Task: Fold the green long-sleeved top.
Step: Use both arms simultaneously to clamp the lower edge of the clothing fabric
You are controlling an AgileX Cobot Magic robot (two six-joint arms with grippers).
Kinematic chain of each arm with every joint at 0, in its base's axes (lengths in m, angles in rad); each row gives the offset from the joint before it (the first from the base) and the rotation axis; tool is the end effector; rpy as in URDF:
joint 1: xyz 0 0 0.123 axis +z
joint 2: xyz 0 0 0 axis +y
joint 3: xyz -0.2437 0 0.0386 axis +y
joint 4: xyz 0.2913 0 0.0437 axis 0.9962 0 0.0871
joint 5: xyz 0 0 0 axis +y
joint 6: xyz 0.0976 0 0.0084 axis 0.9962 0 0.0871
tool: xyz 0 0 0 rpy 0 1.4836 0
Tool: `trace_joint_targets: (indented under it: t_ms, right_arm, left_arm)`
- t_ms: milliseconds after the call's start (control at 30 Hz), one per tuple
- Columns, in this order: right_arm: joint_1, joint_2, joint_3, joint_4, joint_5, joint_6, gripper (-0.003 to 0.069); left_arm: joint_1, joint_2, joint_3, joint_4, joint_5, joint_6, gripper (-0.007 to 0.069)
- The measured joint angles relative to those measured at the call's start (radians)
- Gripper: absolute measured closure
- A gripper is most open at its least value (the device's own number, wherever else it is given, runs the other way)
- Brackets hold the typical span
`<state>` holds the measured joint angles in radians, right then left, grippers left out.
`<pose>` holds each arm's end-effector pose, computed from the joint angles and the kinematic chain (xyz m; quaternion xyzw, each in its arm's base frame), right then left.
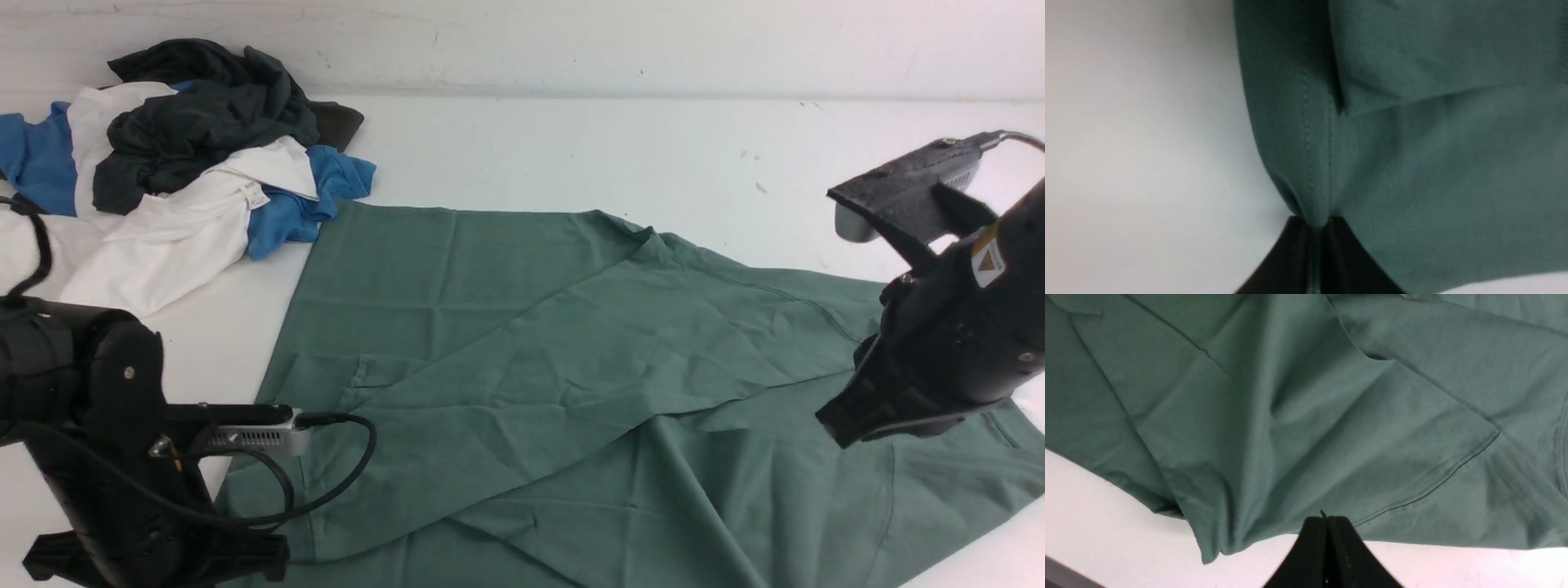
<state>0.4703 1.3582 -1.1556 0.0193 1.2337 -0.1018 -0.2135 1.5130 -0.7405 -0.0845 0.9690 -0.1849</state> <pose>0.2683 0.1384 0.2580 -0.2783 0.9540 0.0295 0.1070 0.2482 -0.0608 0.0991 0.0111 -0.9985 0.0249 0.0476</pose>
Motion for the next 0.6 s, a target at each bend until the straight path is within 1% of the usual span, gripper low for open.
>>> trace_joint_targets:
  t_ms: [33, 100, 133, 200, 267, 300, 333, 400, 433, 467, 500, 533, 567, 600]
  right_arm:
    - [0.0, -0.004, 0.017, 0.031, -0.001, -0.042, 0.0674]
    - [0.012, -0.006, 0.066, 0.081, -0.002, -0.08, 0.0671]
    - [0.012, -0.006, 0.073, 0.086, -0.002, -0.082, 0.0671]
    - [0.054, -0.005, 0.165, 0.124, -0.006, -0.097, 0.0655]
    - [0.104, -0.005, 0.238, 0.132, -0.036, -0.099, 0.0624]
    - [0.114, -0.005, 0.251, 0.132, -0.046, -0.099, 0.0615]
    - [0.147, -0.005, 0.292, 0.132, -0.098, -0.099, 0.0573]
    - [0.172, -0.005, 0.32, 0.133, -0.134, -0.099, 0.0525]
    - [0.192, -0.005, 0.348, 0.134, -0.17, -0.099, 0.0456]
    - [0.198, -0.005, 0.355, 0.134, -0.175, -0.099, 0.0438]
    - [0.213, -0.004, 0.371, 0.13, -0.208, -0.099, 0.0391]
    - [0.23, 0.0, 0.395, 0.12, -0.247, -0.099, 0.0316]
    - [0.236, 0.009, 0.406, 0.114, -0.274, -0.099, 0.0281]
    - [0.238, 0.011, 0.408, 0.113, -0.279, -0.099, 0.0272]
  left_arm:
    - [0.0, -0.059, 0.001, 0.001, 0.023, 0.0, 0.0606]
    - [0.0, -0.117, 0.001, 0.002, 0.055, -0.008, 0.0606]
    - [0.0, -0.122, 0.001, 0.002, 0.055, -0.008, 0.0606]
    - [0.0, -0.168, 0.002, 0.005, 0.095, -0.012, 0.0606]
    - [0.0, -0.18, 0.003, 0.009, 0.111, -0.013, 0.0606]
    - [0.0, -0.18, 0.003, 0.011, 0.112, -0.013, 0.0606]
    - [0.0, -0.18, 0.003, 0.012, 0.113, -0.013, 0.0606]
    - [0.0, -0.18, 0.003, 0.014, 0.113, -0.013, 0.0607]
    - [0.0, -0.18, 0.003, 0.014, 0.113, -0.013, 0.0608]
    - [0.0, -0.18, 0.003, 0.014, 0.113, -0.013, 0.0607]
    - [0.0, -0.18, 0.003, 0.014, 0.113, -0.013, 0.0607]
    - [0.0, -0.18, 0.003, 0.014, 0.113, -0.013, 0.0607]
    - [0.0, -0.18, 0.003, 0.014, 0.113, -0.013, 0.0607]
    - [0.0, -0.18, 0.003, 0.014, 0.113, -0.013, 0.0607]
